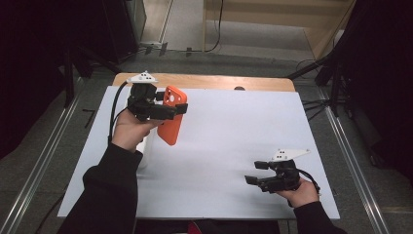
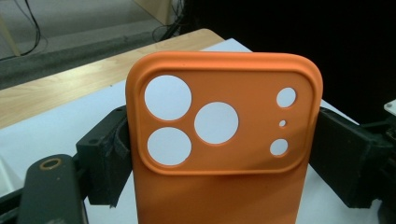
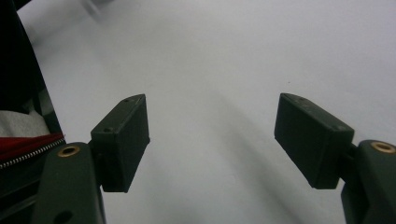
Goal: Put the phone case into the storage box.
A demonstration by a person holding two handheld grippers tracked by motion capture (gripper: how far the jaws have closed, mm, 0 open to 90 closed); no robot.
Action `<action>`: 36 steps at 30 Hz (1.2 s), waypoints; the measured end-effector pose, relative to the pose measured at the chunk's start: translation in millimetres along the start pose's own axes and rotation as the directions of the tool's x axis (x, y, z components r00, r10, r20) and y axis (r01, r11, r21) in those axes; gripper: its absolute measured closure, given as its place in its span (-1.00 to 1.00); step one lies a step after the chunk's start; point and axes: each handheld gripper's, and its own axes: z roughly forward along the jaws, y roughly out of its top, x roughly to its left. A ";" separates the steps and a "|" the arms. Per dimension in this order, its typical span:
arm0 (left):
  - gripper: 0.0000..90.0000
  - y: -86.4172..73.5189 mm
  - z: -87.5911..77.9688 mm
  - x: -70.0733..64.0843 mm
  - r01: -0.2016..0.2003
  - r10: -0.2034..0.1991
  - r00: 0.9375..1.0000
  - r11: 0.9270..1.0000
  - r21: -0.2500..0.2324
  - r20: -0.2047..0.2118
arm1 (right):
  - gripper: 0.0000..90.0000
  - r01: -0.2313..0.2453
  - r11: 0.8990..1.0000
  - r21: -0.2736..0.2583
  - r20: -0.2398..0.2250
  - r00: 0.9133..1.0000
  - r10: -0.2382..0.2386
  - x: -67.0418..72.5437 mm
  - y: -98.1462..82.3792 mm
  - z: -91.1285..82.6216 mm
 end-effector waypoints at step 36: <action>-0.65 -5.4 -42.7 63.1 0.112 -0.130 0.969 0.989 -0.097 -0.211 | -0.43 0.004 0.999 -0.034 0.010 1.000 -0.004 4.3 0.4 -2.7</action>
